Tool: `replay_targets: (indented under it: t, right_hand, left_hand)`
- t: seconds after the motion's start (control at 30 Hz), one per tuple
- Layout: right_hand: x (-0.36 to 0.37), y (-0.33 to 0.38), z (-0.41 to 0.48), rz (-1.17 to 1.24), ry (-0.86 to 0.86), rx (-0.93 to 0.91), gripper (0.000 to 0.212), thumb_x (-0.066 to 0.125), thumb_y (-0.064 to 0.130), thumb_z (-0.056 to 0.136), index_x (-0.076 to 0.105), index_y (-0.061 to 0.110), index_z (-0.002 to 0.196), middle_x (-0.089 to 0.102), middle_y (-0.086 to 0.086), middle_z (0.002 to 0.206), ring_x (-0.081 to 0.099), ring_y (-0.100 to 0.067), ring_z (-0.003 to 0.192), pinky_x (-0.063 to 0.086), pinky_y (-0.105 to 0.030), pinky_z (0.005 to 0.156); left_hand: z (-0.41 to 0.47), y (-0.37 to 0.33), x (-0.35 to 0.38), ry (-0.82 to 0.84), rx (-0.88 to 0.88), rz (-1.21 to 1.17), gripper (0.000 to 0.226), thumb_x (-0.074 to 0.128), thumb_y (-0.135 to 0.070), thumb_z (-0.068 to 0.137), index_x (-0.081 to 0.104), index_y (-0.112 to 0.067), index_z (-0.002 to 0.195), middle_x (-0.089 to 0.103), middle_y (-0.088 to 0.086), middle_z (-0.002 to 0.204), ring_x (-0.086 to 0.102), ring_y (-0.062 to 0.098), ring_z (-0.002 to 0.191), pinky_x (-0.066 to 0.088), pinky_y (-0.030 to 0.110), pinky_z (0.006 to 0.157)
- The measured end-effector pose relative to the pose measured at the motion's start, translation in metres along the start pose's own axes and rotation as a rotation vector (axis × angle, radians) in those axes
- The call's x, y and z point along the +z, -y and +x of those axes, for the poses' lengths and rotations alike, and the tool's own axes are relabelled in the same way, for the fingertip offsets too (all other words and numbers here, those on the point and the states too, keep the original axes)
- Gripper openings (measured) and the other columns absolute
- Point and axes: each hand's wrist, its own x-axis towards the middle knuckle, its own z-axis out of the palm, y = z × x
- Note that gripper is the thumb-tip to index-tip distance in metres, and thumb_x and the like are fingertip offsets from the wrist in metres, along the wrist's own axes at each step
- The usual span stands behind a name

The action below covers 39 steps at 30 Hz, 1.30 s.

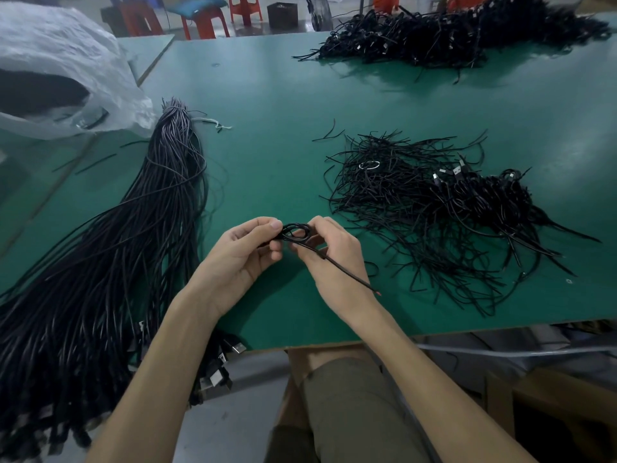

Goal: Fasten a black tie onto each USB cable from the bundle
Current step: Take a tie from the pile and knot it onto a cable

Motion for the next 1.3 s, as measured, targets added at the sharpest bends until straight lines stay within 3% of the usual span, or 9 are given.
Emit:
replay_targets:
  t: [0.13, 0.43, 0.57, 0.67, 0.8, 1.0, 1.13, 1.3]
  right_hand:
    - [-0.001, 0.002, 0.000, 0.019, 0.020, 0.017, 0.007, 0.072, 0.011, 0.091, 0.065, 0.014, 0.089, 0.062, 0.001, 0.091, 0.059, -0.011, 0.087, 0.047, -0.025, 0.077]
    - [-0.002, 0.006, 0.001, 0.025, 0.040, 0.009, 0.009, 0.072, 0.010, 0.093, 0.071, 0.015, 0.101, 0.064, 0.002, 0.097, 0.059, -0.008, 0.094, 0.043, -0.012, 0.078]
    - [-0.004, 0.005, -0.001, 0.006, 0.016, -0.005, 0.004, 0.073, 0.013, 0.093, 0.071, 0.010, 0.094, 0.065, -0.001, 0.090, 0.059, -0.011, 0.086, 0.046, -0.020, 0.076]
    - [-0.005, 0.004, -0.001, -0.023, 0.001, -0.006, 0.014, 0.073, 0.016, 0.093, 0.067, 0.007, 0.086, 0.063, -0.004, 0.085, 0.058, -0.017, 0.081, 0.046, -0.028, 0.073]
    - [-0.005, 0.006, -0.002, 0.013, 0.020, 0.025, 0.012, 0.070, 0.015, 0.095, 0.065, 0.007, 0.087, 0.066, -0.003, 0.081, 0.058, -0.017, 0.077, 0.047, -0.029, 0.069]
    - [-0.008, 0.004, -0.001, 0.170, -0.063, 0.119, 0.004, 0.070, 0.013, 0.096, 0.072, 0.010, 0.093, 0.074, 0.005, 0.085, 0.069, -0.008, 0.082, 0.055, -0.024, 0.077]
    - [-0.007, 0.004, -0.001, 0.178, -0.085, 0.108, 0.011, 0.068, 0.010, 0.096, 0.068, 0.009, 0.085, 0.070, 0.003, 0.076, 0.067, -0.010, 0.072, 0.055, -0.029, 0.069]
    - [-0.004, 0.004, -0.002, 0.158, -0.049, 0.084, 0.016, 0.066, 0.011, 0.098, 0.064, 0.010, 0.083, 0.071, 0.002, 0.070, 0.068, -0.014, 0.067, 0.055, -0.032, 0.068]
  left_hand:
    - [0.000, 0.001, 0.000, 0.007, 0.018, 0.017, 0.006, 0.071, -0.015, 0.089, 0.073, -0.010, 0.092, 0.062, 0.003, 0.081, 0.056, 0.009, 0.063, 0.053, 0.019, 0.061]
    - [0.002, 0.000, 0.000, -0.025, 0.072, 0.026, 0.007, 0.070, -0.012, 0.086, 0.074, -0.008, 0.087, 0.059, 0.004, 0.072, 0.053, 0.009, 0.057, 0.051, 0.019, 0.056]
    - [0.000, 0.001, 0.002, -0.019, 0.052, 0.050, 0.007, 0.069, -0.012, 0.085, 0.073, -0.007, 0.088, 0.059, 0.006, 0.076, 0.051, 0.009, 0.055, 0.048, 0.020, 0.053]
    - [-0.001, 0.001, 0.004, 0.000, 0.025, 0.041, 0.006, 0.069, -0.013, 0.085, 0.074, -0.011, 0.084, 0.061, 0.003, 0.078, 0.049, 0.007, 0.054, 0.046, 0.019, 0.050]
    - [0.000, 0.002, 0.004, -0.001, 0.023, 0.019, 0.008, 0.070, -0.015, 0.086, 0.076, -0.011, 0.087, 0.066, 0.005, 0.084, 0.051, 0.007, 0.055, 0.047, 0.017, 0.051]
    - [0.000, 0.009, 0.007, -0.021, 0.185, 0.210, 0.017, 0.070, -0.023, 0.093, 0.069, -0.006, 0.090, 0.070, 0.017, 0.084, 0.066, 0.023, 0.065, 0.057, 0.029, 0.063]
    - [-0.001, 0.011, 0.010, -0.034, 0.222, 0.309, 0.027, 0.070, -0.029, 0.094, 0.062, -0.010, 0.077, 0.066, 0.015, 0.071, 0.067, 0.030, 0.059, 0.055, 0.032, 0.056]
    - [-0.001, 0.012, 0.010, -0.020, 0.245, 0.311, 0.027, 0.058, -0.021, 0.103, 0.053, 0.003, 0.114, 0.068, 0.020, 0.074, 0.066, 0.033, 0.058, 0.056, 0.034, 0.056]
